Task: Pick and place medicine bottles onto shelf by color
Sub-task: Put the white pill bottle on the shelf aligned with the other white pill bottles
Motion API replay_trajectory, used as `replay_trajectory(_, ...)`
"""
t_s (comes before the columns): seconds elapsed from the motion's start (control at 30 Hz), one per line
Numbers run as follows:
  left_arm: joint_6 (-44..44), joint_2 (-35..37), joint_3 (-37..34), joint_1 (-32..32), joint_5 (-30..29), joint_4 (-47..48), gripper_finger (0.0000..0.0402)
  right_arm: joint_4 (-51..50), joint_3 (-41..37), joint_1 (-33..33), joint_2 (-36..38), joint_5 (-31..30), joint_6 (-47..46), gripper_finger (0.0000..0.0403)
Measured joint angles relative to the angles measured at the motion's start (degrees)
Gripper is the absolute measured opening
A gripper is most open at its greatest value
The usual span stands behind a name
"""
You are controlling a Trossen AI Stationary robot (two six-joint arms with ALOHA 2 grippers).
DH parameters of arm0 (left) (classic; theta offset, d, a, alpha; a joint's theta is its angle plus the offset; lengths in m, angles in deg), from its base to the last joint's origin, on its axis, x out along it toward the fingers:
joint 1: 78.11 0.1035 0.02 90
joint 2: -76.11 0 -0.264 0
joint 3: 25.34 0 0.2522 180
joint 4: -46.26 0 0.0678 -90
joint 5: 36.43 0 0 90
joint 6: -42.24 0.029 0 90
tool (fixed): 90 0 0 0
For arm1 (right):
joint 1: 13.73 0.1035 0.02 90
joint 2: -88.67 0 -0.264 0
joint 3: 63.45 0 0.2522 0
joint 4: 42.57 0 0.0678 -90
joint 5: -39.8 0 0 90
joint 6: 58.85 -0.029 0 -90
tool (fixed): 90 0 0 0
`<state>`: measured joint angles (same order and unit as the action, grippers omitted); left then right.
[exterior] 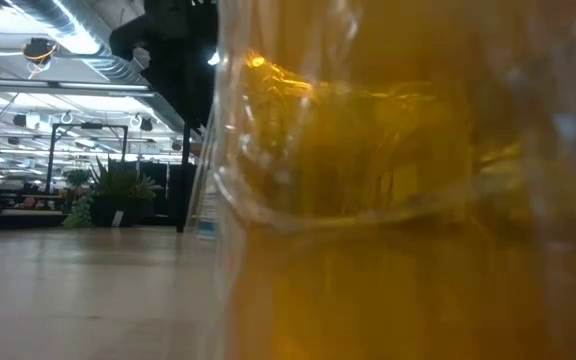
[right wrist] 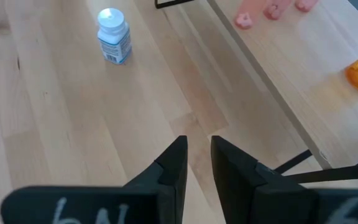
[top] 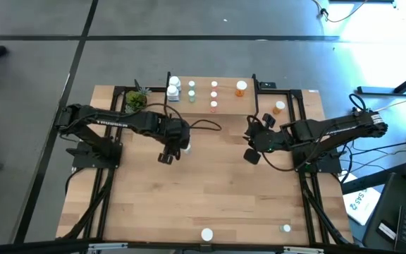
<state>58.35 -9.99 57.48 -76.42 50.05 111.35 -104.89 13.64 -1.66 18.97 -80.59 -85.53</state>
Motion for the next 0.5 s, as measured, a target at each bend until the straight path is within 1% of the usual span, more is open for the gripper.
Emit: replay_trajectory(0.5,0.7,0.0,0.0,0.7,-0.2,-3.2,0.0174,0.1,0.0,0.0,0.0,0.0,0.0,0.0074)
